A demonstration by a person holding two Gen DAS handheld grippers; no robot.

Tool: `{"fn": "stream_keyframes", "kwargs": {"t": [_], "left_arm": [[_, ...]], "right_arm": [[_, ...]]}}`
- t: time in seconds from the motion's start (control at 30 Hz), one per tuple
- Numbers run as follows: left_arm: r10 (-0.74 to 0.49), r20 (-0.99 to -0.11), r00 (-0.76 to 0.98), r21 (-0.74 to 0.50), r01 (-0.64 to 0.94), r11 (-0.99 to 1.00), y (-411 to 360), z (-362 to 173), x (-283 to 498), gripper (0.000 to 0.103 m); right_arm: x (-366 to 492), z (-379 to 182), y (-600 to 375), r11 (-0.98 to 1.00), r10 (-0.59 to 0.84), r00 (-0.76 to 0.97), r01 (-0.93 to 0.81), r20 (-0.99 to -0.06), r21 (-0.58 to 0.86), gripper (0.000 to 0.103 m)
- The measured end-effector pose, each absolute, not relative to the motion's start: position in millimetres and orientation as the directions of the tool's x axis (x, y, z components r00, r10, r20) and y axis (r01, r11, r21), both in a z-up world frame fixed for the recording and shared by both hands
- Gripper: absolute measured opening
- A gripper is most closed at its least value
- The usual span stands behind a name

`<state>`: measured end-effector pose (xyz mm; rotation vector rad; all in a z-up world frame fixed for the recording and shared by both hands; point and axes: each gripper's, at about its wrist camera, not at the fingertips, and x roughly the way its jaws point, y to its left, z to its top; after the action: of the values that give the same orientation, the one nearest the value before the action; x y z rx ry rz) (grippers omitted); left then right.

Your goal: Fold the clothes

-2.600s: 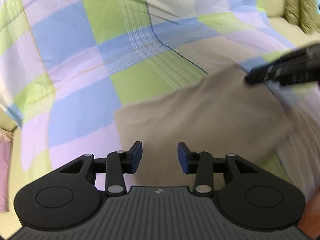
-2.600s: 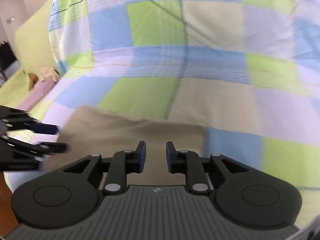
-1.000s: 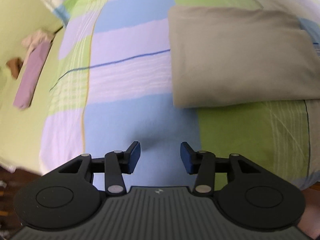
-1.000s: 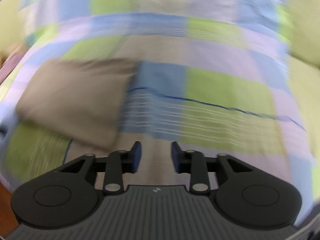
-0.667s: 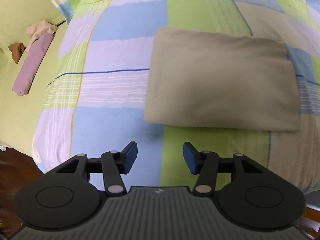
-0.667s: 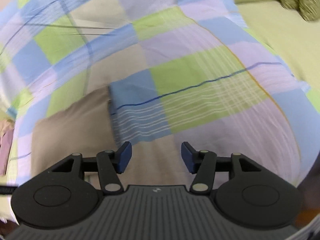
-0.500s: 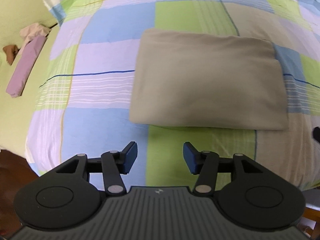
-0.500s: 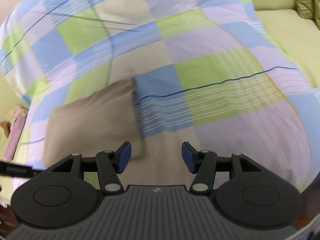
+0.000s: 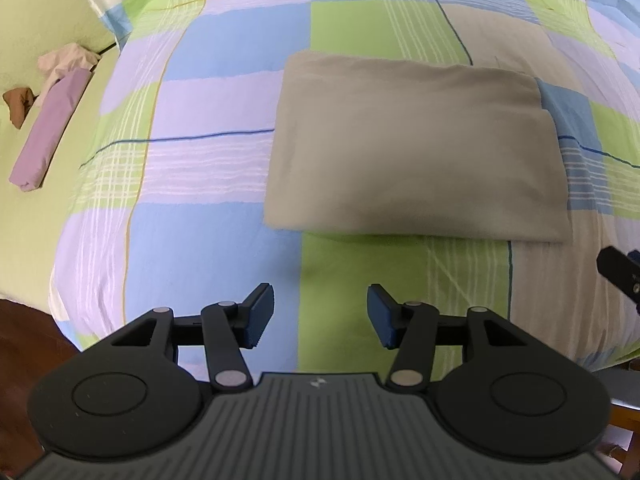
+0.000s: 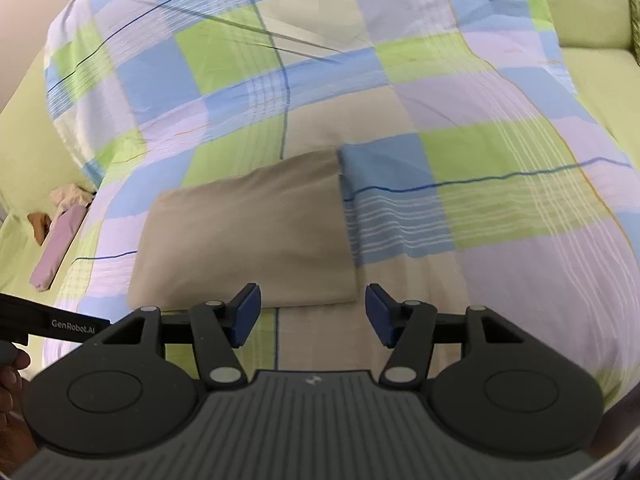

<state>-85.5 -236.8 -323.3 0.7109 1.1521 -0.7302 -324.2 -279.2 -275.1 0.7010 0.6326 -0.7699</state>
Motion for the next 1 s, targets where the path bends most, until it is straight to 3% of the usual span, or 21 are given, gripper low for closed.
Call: {"fn": "stream_keyframes", "kwargs": {"t": [0.13, 0.33, 0.63, 0.67, 0.7, 0.77, 0.87, 1.0], "left_arm": [[-0.128, -0.965, 0.229, 0.111, 0.797, 0.594, -218.3, -327.7, -67.9, 0.061], [-0.094, -0.982, 0.166, 0.066, 0.756, 0.651, -199.0, -343.8, -10.4, 0.061], [-0.150, -0.987, 0.062, -0.053, 0.749, 0.660, -214.4, -354.2, 60.1, 0.062], [-0.171, -0.985, 0.013, -0.107, 0.732, 0.672, -219.1, -358.2, 69.1, 0.062], [-0.185, -0.982, -0.020, -0.143, 0.717, 0.682, -220.7, -360.1, 73.7, 0.062], [-0.221, -0.970, -0.103, -0.232, 0.666, 0.708, -223.8, -365.1, 84.7, 0.062], [-0.304, -0.919, -0.249, -0.392, 0.518, 0.760, -226.7, -377.1, 104.9, 0.067], [-0.393, -0.848, -0.357, -0.513, 0.363, 0.778, -232.1, -393.5, 117.0, 0.069]], "right_arm": [[-302.8, -272.7, -261.4, 0.662, -0.381, 0.592, 0.711, -0.710, 0.237, 0.054], [-231.6, -299.1, -203.2, 0.917, -0.337, 0.636, 0.389, -0.694, -0.088, 0.053], [-117.5, -363.9, -147.4, 0.846, -0.403, 0.673, 0.017, -0.620, -0.532, 0.051], [-113.1, -369.9, -145.8, 0.828, -0.415, 0.672, -0.001, -0.614, -0.561, 0.045], [-108.8, -374.5, -146.7, 0.820, -0.422, 0.666, -0.009, -0.615, -0.573, 0.025], [-101.2, -380.7, -153.3, 0.818, -0.431, 0.653, -0.009, -0.623, -0.575, 0.012], [-106.1, -370.2, -162.0, 0.838, -0.419, 0.676, 0.032, -0.606, -0.544, 0.007], [-115.0, -358.4, -162.7, 0.841, -0.416, 0.697, 0.051, -0.584, -0.538, 0.007]]}}
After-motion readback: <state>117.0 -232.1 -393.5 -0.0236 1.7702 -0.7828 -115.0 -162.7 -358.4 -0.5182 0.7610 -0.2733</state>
